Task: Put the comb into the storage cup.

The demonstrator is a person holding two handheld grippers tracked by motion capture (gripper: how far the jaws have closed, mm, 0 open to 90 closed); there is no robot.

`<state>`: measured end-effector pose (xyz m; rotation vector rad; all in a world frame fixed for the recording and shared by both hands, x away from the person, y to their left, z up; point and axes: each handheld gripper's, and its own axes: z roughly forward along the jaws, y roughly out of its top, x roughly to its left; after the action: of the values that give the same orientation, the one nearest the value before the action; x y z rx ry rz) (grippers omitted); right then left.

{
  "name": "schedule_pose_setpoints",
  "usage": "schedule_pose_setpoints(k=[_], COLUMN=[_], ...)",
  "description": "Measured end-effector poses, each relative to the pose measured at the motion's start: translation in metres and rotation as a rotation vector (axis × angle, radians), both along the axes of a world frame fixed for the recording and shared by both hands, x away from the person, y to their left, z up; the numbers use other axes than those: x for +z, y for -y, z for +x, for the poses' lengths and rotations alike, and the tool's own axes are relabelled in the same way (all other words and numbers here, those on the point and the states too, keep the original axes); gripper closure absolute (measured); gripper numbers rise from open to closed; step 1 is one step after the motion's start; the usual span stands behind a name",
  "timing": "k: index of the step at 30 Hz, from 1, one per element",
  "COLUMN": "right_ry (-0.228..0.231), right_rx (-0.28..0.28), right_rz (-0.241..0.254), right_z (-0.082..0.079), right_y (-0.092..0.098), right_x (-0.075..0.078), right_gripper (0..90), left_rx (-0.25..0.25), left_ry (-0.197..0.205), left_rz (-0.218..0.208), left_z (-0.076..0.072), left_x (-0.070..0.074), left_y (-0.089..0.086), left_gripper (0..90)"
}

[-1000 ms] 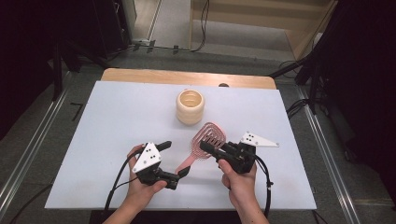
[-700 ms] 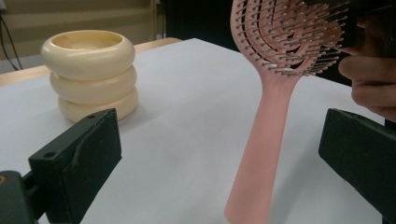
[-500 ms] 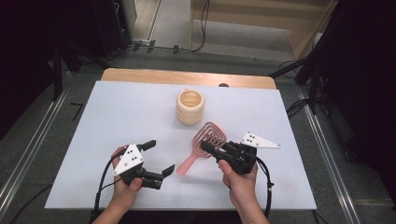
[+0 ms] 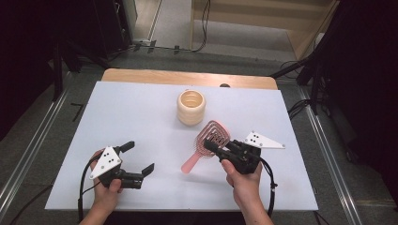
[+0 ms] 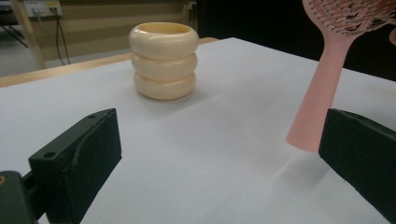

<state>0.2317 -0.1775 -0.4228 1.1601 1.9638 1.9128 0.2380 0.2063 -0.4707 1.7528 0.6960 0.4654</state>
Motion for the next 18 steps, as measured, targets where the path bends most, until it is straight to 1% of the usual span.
schedule_pose_setpoints(k=[2, 5, 7, 18], right_ry=[0.005, 0.008, 0.009, 0.015], right_rx=[-0.004, -0.008, -0.011, -0.025], right_rz=[-0.011, -0.014, -0.014, -0.027], right_z=[0.000, 0.000, 0.000, 0.006], right_y=[0.000, 0.002, 0.002, 0.004], right_x=[0.001, 0.003, 0.003, 0.007], right_gripper=[61.3, 61.4, 61.3, 61.3], left_rx=[0.013, 0.026, 0.037, 0.082], left_ry=[-0.004, 0.002, -0.004, -0.008], left_rz=[0.001, 0.018, 0.012, 0.009], left_z=[0.000, 0.000, 0.001, 0.001], left_x=[-0.001, -0.002, -0.004, -0.007], left_y=[-0.006, -0.013, -0.019, -0.041], left_gripper=[0.0, 0.0, 0.0, 0.0])
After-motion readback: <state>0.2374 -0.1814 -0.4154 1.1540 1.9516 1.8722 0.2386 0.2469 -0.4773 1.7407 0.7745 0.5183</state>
